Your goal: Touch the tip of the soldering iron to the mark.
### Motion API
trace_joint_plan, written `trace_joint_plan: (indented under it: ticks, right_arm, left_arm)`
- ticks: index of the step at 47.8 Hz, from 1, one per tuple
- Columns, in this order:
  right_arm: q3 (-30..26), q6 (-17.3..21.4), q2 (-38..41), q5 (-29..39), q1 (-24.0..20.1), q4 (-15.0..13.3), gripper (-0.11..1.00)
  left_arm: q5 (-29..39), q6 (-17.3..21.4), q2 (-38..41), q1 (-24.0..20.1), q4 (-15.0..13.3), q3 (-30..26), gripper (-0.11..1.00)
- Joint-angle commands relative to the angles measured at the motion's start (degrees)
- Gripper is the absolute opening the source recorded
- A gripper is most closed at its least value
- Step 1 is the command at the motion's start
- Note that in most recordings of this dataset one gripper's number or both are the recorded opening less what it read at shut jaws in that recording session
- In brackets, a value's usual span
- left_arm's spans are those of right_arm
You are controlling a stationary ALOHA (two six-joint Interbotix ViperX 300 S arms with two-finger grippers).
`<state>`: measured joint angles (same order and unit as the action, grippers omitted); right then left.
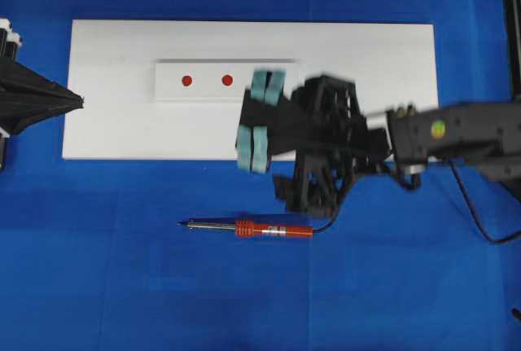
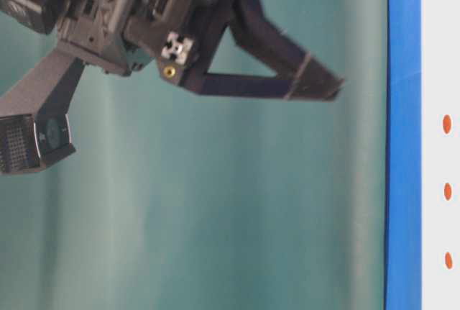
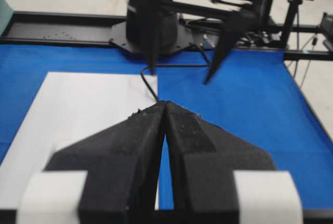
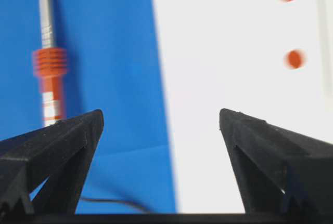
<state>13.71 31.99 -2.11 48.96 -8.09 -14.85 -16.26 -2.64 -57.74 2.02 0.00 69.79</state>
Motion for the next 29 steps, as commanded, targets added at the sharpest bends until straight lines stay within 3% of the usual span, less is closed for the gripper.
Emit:
trace_joint_plan:
  ticks: [1, 12, 29]
  right_arm:
    - [-0.5, -2.2, -2.1, -0.9, 2.9, 0.0, 0.92]
    - [-0.4, -6.3, -2.3, -2.2, 7.8, 0.1, 0.92]
    - [5.7, -6.1, -9.1, -3.3, 8.0, 0.1, 0.92]
  left_arm:
    - [-0.1, -0.1, 0.3, -0.2, 0.0, -0.9, 0.02]
    - [0.0, -0.1, 0.2, -0.2, 0.0, -0.8, 0.02]
    - [0.2, -0.4, 0.2, -0.2, 0.0, -0.8, 0.02]
